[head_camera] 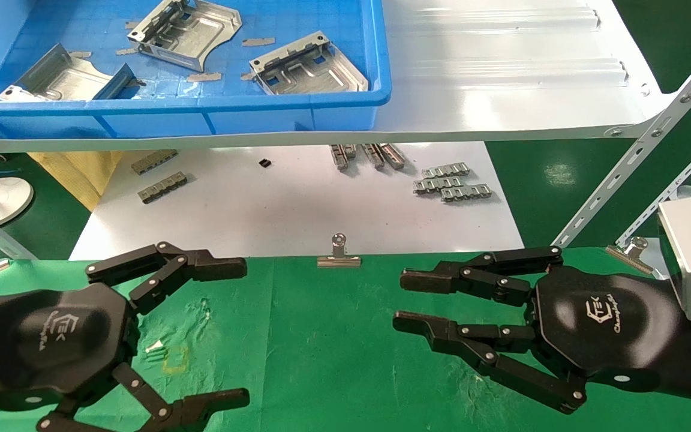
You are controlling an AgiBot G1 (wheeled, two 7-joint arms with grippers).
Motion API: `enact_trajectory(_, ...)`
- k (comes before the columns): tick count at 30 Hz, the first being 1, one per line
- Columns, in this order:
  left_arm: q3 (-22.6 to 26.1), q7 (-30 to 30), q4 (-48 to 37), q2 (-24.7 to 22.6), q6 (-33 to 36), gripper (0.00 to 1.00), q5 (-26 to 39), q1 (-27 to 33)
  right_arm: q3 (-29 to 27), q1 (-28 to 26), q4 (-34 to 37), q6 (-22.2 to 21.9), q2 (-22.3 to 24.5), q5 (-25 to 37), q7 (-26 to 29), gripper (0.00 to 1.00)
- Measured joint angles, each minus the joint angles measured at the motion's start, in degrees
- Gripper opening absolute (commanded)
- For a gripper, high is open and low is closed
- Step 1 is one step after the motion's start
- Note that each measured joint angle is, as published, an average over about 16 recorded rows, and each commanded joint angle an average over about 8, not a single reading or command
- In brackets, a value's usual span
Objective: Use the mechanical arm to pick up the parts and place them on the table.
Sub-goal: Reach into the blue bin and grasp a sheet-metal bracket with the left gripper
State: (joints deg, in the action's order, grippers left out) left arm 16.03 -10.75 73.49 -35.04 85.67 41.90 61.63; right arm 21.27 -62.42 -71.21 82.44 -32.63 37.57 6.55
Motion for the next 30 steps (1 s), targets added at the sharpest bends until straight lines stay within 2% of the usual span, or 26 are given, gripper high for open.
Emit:
enact_trajectory(21,-0.33,0.26,-0.86,-0.56,-1.11,1.00,0.13,1.09,0.00,0.00,0.00,0.00,0.00,0.00,0.00,0.00)
enact_trajectory(25,-0.33,0.27,-3.12,-1.81,-2.82,1.00,1.41,4.82,0.00,0.00,0.00,0.00,0.00,0.00,0.00,0.00)
enact_trajectory(30,0.92,0.39,-10.01,-5.33,-5.29,1.00,5.33,13.68,0.00,0.00,0.00,0.00,0.00,0.00,0.00,0.00)
